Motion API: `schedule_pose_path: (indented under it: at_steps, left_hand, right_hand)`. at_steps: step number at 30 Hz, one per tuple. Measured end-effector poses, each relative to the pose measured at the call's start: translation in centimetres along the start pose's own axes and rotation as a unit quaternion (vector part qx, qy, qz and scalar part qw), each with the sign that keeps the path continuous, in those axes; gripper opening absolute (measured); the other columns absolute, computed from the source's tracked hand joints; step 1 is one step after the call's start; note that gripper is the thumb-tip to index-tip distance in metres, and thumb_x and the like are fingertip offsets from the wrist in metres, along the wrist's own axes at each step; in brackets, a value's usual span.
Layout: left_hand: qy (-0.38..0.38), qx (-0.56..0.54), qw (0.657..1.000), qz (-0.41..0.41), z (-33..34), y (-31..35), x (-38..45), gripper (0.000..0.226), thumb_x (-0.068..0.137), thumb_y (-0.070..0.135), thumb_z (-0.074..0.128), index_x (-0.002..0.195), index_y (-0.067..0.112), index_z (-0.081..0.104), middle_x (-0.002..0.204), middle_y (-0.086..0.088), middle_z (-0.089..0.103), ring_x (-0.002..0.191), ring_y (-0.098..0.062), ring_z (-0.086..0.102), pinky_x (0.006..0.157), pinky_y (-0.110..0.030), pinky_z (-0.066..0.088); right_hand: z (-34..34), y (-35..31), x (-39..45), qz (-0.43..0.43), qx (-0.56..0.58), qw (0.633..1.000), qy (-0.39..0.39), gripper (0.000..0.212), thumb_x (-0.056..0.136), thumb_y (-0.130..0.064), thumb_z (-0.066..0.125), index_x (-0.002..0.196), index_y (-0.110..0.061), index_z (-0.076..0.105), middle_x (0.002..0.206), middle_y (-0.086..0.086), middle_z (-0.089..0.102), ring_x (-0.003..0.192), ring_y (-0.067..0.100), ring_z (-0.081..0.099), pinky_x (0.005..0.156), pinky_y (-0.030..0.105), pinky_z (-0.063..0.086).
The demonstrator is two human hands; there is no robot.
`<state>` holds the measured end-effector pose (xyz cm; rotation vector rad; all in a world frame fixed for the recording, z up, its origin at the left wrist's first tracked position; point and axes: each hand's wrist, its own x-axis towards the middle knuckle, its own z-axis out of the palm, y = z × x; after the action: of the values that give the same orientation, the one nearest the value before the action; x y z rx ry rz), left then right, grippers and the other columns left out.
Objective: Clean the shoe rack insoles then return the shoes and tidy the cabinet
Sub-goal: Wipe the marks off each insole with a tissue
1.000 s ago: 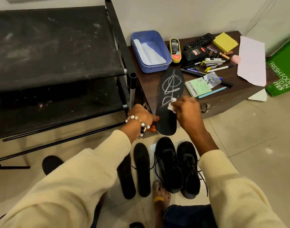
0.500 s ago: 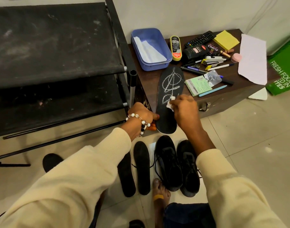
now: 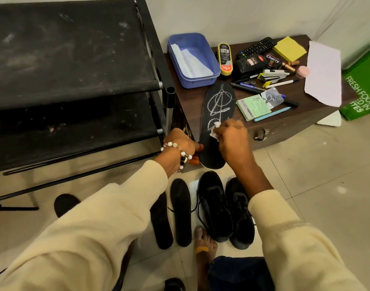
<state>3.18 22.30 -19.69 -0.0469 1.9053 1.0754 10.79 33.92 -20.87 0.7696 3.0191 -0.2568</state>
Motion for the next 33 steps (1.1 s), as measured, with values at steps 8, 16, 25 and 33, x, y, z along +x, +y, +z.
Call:
schedule_pose_path:
  at_steps: [8, 16, 25, 33]
  left_hand:
    - [0.000, 0.006, 1.000, 0.015, -0.1, -0.1, 0.0, 0.024, 0.084, 0.007, 0.072, 0.100, -0.009, 0.064, 0.083, -0.020, 0.070, 0.065, -0.026, 0.070, 0.060, -0.038, 0.061]
    - [0.000, 0.014, 1.000, 0.013, -0.2, -0.2, 0.4, 0.027, 0.080, 0.009, 0.076, 0.099, -0.007, 0.065, 0.089, -0.021, 0.071, 0.079, -0.033, 0.071, 0.074, -0.044, 0.060]
    - [-0.004, 0.001, 1.000, 0.008, 0.0, -0.4, 0.7, 0.016, 0.083, 0.004, 0.072, 0.090, -0.007, 0.063, 0.064, -0.013, 0.066, 0.043, -0.017, 0.065, 0.041, -0.027, 0.054]
    - [-0.017, 0.007, 1.000, 0.004, -0.2, -0.1, 0.8, 0.024, 0.081, 0.006, 0.074, 0.098, -0.007, 0.064, 0.080, -0.019, 0.071, 0.068, -0.029, 0.072, 0.065, -0.041, 0.061]
  right_hand:
    - [-0.5, 0.0, -0.1, -0.066, 0.012, 0.997, -0.026, 0.032, 0.095, -0.014, 0.049, 0.125, -0.013, 0.062, 0.123, 0.010, 0.056, 0.114, 0.027, 0.045, 0.086, 0.024, 0.031]
    - [1.0, -1.7, -0.2, -0.077, 0.005, 0.997, -0.005, 0.031, 0.093, -0.012, 0.052, 0.121, -0.013, 0.065, 0.119, 0.009, 0.056, 0.112, 0.027, 0.044, 0.082, 0.026, 0.034]
    - [0.2, 1.1, -0.1, 0.063, 0.033, 0.997, 0.038, 0.032, 0.092, -0.006, 0.053, 0.121, -0.007, 0.063, 0.125, 0.013, 0.055, 0.112, 0.027, 0.047, 0.087, 0.024, 0.034]
    - [0.9, -1.0, 0.7, -0.055, 0.026, 0.998, 0.018, 0.028, 0.091, -0.007, 0.052, 0.114, -0.010, 0.067, 0.116, 0.012, 0.058, 0.107, 0.029, 0.047, 0.079, 0.025, 0.031]
